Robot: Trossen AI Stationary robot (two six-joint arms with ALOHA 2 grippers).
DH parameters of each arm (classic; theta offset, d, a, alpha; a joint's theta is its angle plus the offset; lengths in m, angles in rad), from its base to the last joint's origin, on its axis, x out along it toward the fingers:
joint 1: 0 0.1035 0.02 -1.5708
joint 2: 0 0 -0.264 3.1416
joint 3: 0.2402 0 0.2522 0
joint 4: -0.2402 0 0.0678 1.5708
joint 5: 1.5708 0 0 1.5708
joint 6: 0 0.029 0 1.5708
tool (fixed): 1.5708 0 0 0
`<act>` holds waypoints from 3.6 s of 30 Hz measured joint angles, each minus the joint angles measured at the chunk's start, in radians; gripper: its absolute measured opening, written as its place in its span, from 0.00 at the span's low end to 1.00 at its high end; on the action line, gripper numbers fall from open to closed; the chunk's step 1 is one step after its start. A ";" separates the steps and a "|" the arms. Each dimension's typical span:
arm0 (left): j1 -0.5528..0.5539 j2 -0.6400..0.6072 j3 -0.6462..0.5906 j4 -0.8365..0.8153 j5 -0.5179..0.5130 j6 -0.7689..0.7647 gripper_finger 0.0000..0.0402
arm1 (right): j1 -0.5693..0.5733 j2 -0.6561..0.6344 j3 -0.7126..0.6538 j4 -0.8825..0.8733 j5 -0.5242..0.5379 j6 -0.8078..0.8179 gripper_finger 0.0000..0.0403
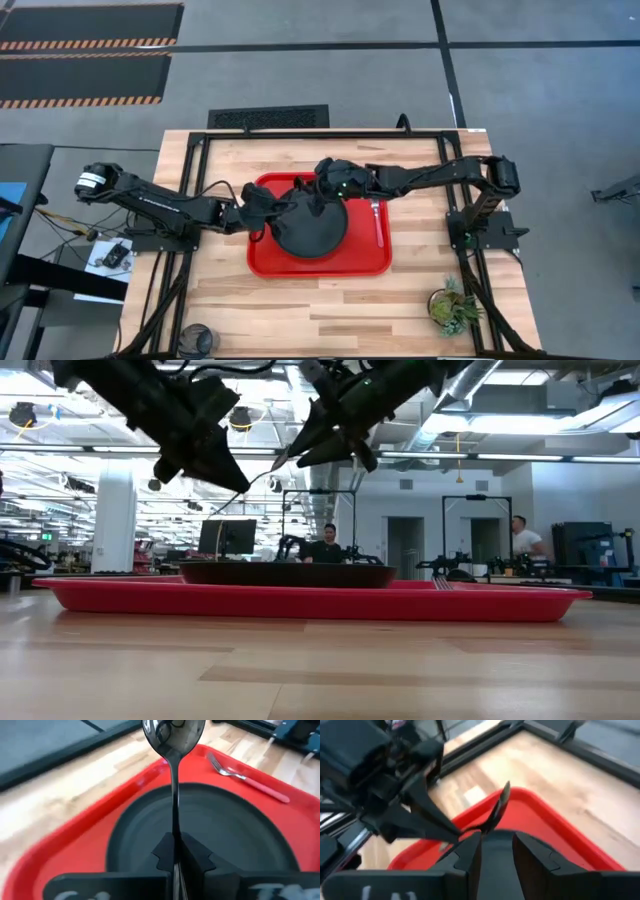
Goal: Pick and place plate/cup/fork/spoon on tray
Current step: Put the black spoon on the red tray to the left of the pink fork
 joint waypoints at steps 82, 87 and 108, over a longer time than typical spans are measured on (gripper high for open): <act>-0.033 0.227 0.264 -0.240 0.046 0.062 0.06 | -0.121 0.015 0.058 -0.283 -0.376 0.072 0.04; -0.063 0.199 0.263 -0.270 0.017 0.096 0.19 | -0.166 -0.006 0.057 -0.326 -0.413 0.030 0.04; -0.063 -0.264 -0.235 0.390 0.379 0.282 0.01 | -0.386 -0.127 0.051 -1.028 -0.574 -0.765 0.03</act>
